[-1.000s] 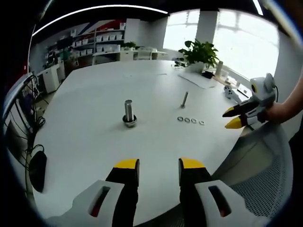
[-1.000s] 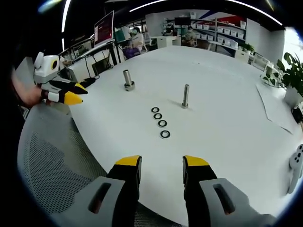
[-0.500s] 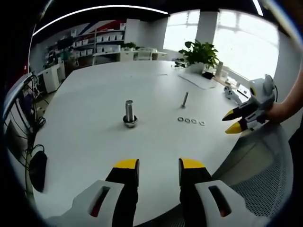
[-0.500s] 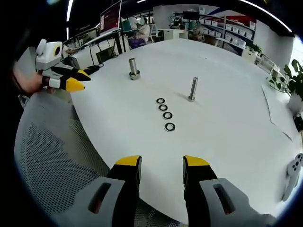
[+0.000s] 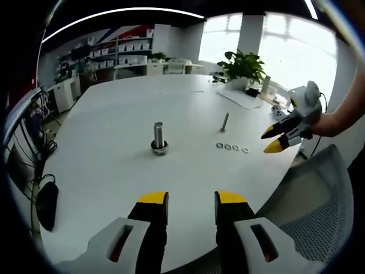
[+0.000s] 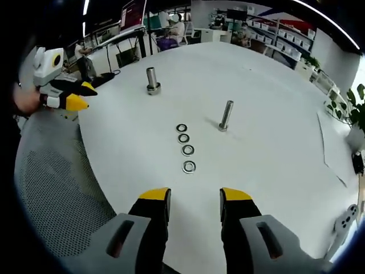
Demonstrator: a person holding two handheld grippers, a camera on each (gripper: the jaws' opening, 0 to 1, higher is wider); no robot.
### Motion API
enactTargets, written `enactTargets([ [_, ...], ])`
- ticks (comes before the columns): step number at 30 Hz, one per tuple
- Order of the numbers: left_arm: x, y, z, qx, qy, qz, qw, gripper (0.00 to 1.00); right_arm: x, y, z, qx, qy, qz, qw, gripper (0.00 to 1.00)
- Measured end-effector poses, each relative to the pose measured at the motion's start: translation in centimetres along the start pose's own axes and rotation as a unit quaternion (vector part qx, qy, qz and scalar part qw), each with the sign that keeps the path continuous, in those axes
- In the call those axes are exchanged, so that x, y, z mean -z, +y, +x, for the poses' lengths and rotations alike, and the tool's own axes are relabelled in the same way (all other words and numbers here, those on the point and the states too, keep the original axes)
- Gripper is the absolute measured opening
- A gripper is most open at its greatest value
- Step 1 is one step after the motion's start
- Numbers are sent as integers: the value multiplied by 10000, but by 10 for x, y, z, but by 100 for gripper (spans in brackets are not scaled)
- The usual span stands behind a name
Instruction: Place the washer onto the threaded stud by aligning its center hole with the stud, sliding it down to the base, and recovering from edge contact or off-axis alignment until the washer reaches the visible bottom stop.
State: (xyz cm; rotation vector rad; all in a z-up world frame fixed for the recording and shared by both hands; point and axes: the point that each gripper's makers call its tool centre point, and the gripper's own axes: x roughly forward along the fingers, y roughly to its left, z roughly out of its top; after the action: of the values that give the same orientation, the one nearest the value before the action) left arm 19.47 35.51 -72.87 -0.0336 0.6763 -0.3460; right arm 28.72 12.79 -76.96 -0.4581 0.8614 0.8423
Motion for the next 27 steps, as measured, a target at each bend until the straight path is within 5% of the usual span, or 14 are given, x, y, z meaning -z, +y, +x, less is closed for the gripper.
enactTargets([
  [27, 3, 0, -1, 0, 49, -30, 10000, 29, -15, 13, 41, -680, 958, -583, 9914, 24],
])
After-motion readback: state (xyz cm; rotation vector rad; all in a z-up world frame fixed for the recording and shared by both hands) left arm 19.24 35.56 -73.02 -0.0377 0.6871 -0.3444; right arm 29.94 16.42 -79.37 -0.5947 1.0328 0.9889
